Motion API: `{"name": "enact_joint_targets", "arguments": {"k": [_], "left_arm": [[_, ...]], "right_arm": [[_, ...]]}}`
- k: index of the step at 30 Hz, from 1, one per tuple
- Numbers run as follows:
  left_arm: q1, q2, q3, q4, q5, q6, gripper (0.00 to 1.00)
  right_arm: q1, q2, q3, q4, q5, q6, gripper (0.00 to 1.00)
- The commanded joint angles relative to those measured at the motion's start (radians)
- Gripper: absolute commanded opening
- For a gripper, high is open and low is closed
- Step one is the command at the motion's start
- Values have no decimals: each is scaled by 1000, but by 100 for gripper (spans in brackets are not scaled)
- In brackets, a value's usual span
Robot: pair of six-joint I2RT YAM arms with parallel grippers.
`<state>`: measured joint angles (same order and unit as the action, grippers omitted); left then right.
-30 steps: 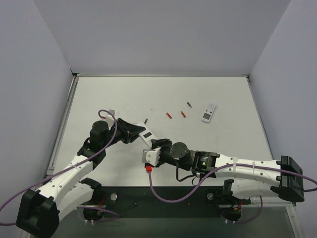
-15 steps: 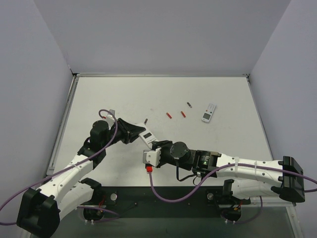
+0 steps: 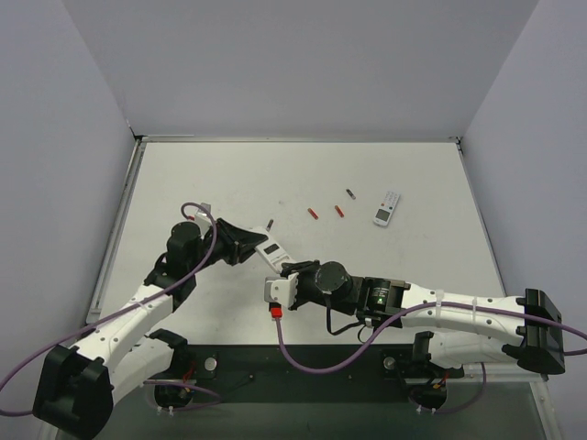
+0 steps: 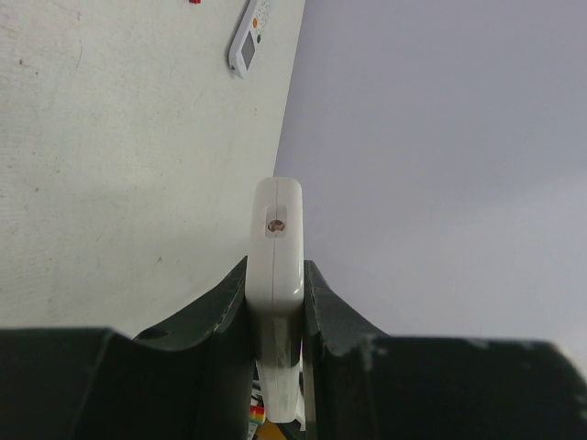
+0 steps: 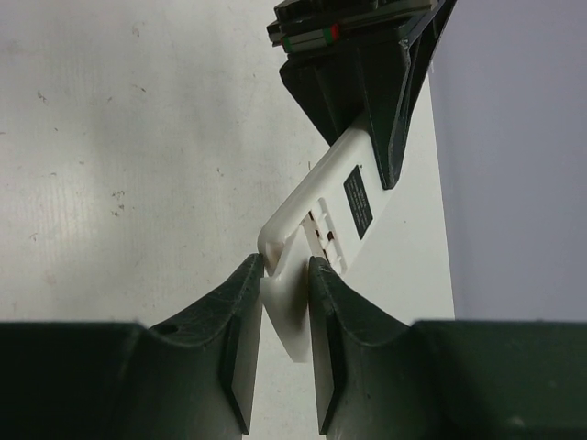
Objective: Load the batteries into the remote control
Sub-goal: Remove the battery cover from the remote control, then place the battery cover at the center of the board.
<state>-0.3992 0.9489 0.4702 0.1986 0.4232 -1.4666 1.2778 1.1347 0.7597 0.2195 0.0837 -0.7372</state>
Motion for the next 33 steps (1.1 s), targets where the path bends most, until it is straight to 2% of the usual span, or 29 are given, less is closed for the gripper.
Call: {"name": "enact_joint_targets", "arguments": {"k": [1, 6, 13, 16, 19, 25, 33], "left_arm": [[11, 8, -19, 124, -41, -46, 0], [11, 51, -73, 157, -47, -46, 0], [7, 90, -108, 153, -35, 20, 0], [20, 80, -113, 121, -49, 103, 0], [51, 57, -116, 98, -49, 246, 0], [88, -90, -107, 39, -54, 465, 0], [99, -401, -32, -232, -211, 729, 0]], "right_arm": [[17, -26, 9, -19, 1, 16, 6], [18, -36, -10, 21, 46, 16, 0], [14, -33, -23, 47, 96, 16, 0], [-9, -18, -28, 35, 128, 44, 0], [-70, 23, -39, 0, 142, 110, 0], [-141, 190, -59, 3, 261, 221, 0], [-169, 437, 6, -29, 375, 331, 0]]}}
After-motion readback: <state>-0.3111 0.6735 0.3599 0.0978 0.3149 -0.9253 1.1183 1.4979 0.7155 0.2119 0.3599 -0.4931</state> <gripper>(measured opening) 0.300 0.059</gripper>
